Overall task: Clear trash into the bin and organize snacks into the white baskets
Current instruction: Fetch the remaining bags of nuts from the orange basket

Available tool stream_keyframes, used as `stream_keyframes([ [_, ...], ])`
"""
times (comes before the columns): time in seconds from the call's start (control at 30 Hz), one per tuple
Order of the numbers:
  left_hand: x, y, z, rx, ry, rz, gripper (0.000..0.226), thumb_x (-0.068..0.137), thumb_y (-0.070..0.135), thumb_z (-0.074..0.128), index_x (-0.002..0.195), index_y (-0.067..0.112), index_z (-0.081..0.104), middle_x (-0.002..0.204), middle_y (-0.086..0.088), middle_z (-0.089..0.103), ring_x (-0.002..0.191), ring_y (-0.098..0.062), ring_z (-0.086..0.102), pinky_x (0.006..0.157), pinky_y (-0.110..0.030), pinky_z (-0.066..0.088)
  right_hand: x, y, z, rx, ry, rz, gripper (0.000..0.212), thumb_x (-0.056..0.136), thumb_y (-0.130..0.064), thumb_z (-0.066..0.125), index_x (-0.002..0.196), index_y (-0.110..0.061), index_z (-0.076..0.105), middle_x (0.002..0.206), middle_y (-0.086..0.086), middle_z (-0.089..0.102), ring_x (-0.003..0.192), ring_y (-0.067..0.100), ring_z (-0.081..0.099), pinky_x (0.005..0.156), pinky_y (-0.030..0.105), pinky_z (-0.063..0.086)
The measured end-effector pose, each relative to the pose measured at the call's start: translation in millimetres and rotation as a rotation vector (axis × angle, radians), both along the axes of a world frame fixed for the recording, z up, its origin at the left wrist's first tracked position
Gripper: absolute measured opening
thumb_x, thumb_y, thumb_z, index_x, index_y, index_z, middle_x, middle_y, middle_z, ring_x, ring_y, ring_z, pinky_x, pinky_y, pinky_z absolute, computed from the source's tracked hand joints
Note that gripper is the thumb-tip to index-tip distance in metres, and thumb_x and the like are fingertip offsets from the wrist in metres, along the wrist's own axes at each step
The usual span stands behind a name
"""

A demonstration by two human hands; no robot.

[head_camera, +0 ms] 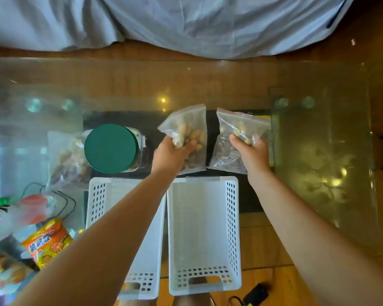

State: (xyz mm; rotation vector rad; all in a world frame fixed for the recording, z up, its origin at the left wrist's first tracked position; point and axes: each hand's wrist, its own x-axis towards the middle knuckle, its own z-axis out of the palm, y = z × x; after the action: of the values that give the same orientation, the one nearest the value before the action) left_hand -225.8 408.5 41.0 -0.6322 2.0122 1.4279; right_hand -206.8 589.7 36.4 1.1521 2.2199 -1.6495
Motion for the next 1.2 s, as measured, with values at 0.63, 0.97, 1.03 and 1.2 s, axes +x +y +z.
stream_keyframes([
  [0.63,30.8,-16.1,10.4,-0.109,-0.050,-0.124,0.053,0.090,0.022,0.058,0.137,0.015,0.035,0.131,-0.007,0.051,0.109,-0.018,0.051,0.084,-0.027,0.036,33.3,5.9,-18.2,0.149,-0.133,0.112,0.070,0.080,-0.030,0.068,0.141,-0.025,0.034,0.146,0.000,0.038,0.134,0.022,0.036,0.106,0.043,0.036],
  [0.97,153.6,-116.5,49.6,-0.465,0.197,-0.008,0.054,0.080,-0.004,0.061,0.131,0.010,0.047,0.135,-0.009,0.049,0.127,-0.028,0.043,0.104,-0.034,0.033,171.8,-35.7,12.7,-0.011,-0.332,0.049,0.072,0.083,-0.020,0.066,0.143,-0.025,0.026,0.146,0.006,0.037,0.128,0.024,0.044,0.092,0.038,0.042],
  [1.03,168.7,-136.2,46.0,-0.597,0.161,0.013,0.068,0.074,-0.007,0.064,0.136,0.003,0.038,0.145,-0.018,0.038,0.135,-0.034,0.032,0.110,-0.041,0.025,190.7,-46.0,14.6,-0.033,-0.315,0.024,0.074,0.084,-0.015,0.065,0.144,-0.023,0.023,0.141,0.007,0.043,0.121,0.024,0.049,0.086,0.033,0.045],
  [1.2,194.8,-163.1,32.2,-0.502,-0.189,0.070,0.076,0.079,0.002,0.064,0.144,0.003,0.024,0.148,-0.019,0.034,0.134,-0.035,0.034,0.106,-0.046,0.031,210.1,-67.8,14.5,0.028,-0.282,0.047,0.065,0.085,-0.012,0.062,0.141,-0.025,0.031,0.132,0.006,0.050,0.112,0.022,0.054,0.077,0.030,0.051],
])
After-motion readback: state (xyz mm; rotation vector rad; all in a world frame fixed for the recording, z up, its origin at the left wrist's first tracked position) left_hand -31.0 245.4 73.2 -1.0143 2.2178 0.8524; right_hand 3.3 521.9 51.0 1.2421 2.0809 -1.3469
